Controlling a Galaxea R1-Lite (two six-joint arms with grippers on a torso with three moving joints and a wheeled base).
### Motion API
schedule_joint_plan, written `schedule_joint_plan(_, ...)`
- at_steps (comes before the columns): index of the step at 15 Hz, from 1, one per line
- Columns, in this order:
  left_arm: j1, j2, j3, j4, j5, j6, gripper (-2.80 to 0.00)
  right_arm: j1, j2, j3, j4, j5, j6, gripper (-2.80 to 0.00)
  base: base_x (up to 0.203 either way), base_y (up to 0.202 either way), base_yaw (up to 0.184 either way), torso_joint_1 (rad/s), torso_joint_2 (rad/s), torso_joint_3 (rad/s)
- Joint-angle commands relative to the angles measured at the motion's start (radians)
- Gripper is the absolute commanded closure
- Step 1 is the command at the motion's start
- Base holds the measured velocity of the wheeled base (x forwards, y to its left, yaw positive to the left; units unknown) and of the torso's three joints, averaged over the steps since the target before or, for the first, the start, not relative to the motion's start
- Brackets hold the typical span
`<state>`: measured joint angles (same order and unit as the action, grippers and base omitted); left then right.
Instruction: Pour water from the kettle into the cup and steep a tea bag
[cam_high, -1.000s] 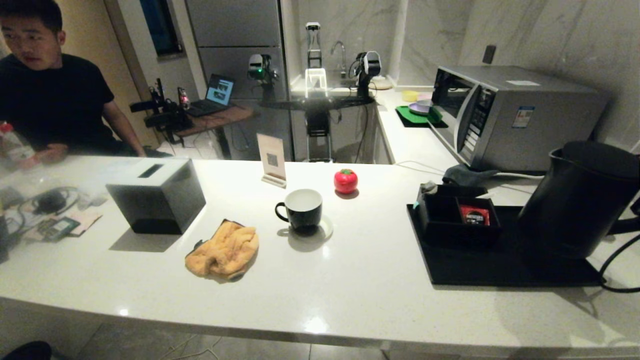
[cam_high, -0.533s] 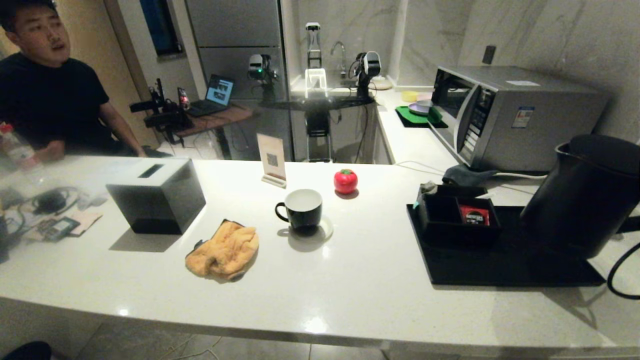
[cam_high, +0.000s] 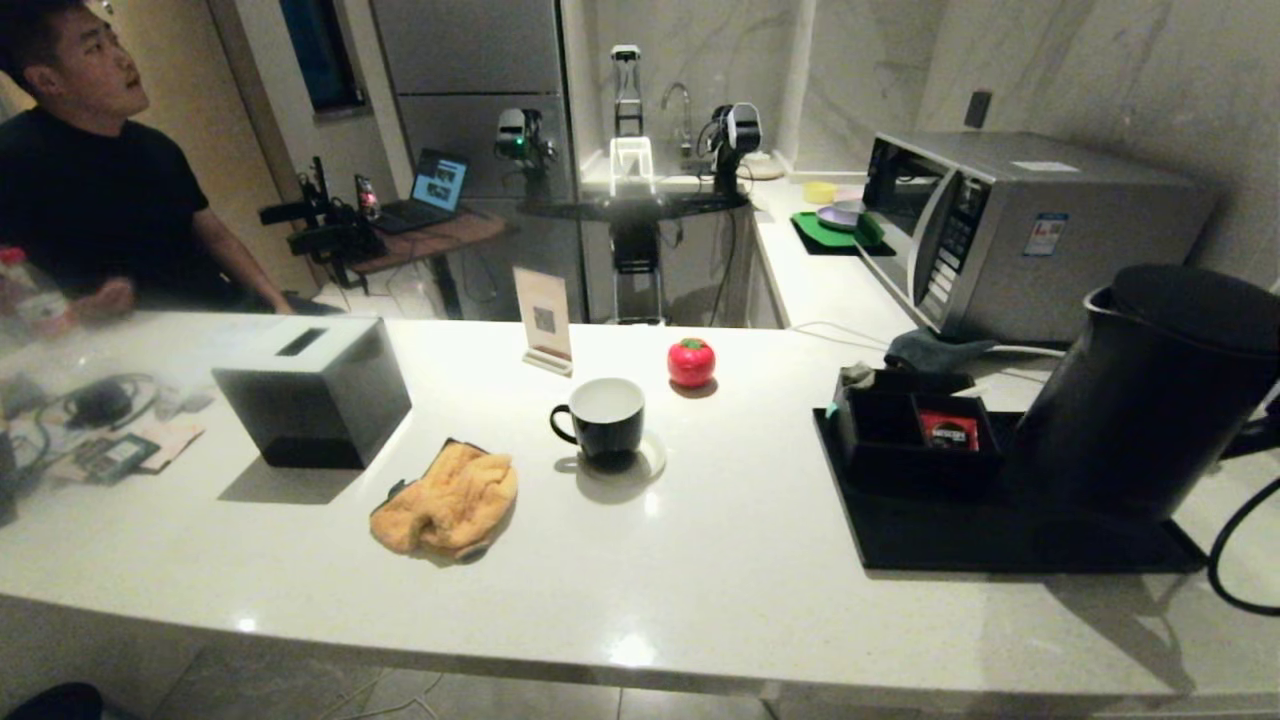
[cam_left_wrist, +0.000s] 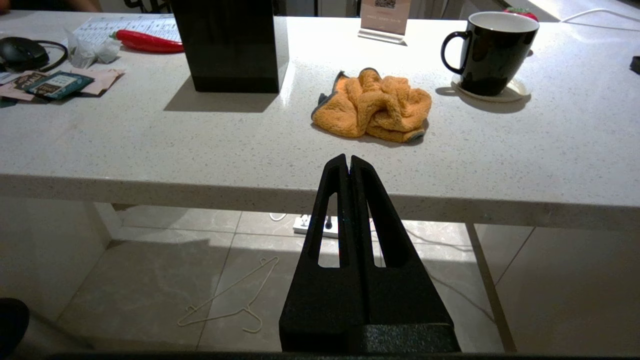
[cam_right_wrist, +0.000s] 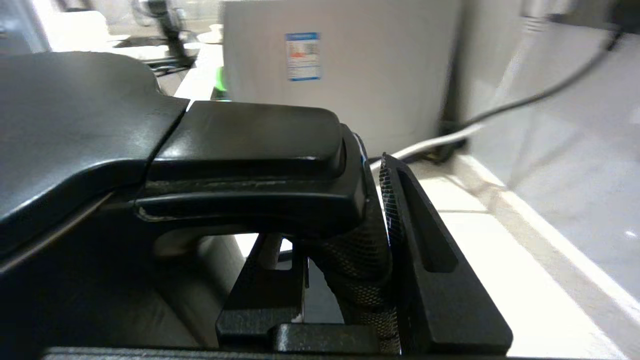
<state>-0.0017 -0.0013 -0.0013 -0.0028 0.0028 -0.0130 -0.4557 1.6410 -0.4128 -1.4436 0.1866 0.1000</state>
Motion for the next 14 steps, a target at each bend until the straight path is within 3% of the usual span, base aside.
schedule_joint_plan(1, 0.0, 0.001, 0.0, 0.0, 0.0, -0.001, 0.0, 0.046, -0.018, 0.003, -0.004, 0.001, 0.001, 0.0, 0.0, 0.0, 0.0, 0.0, 0.0, 0.0)
schedule_joint_plan(7, 0.0, 0.001, 0.0, 0.0, 0.0, -0.001, 0.0, 0.173, -0.05, 0.003, 0.061, -0.01, -0.006, 0.0, 0.0, 0.0, 0.0, 0.0, 0.0, 0.0)
schedule_joint_plan(14, 0.0, 0.001, 0.0, 0.0, 0.0, -0.001, 0.0, 0.326, -0.064, -0.008, 0.15, -0.15, -0.011, 0.0, 0.0, 0.0, 0.0, 0.0, 0.0, 0.0)
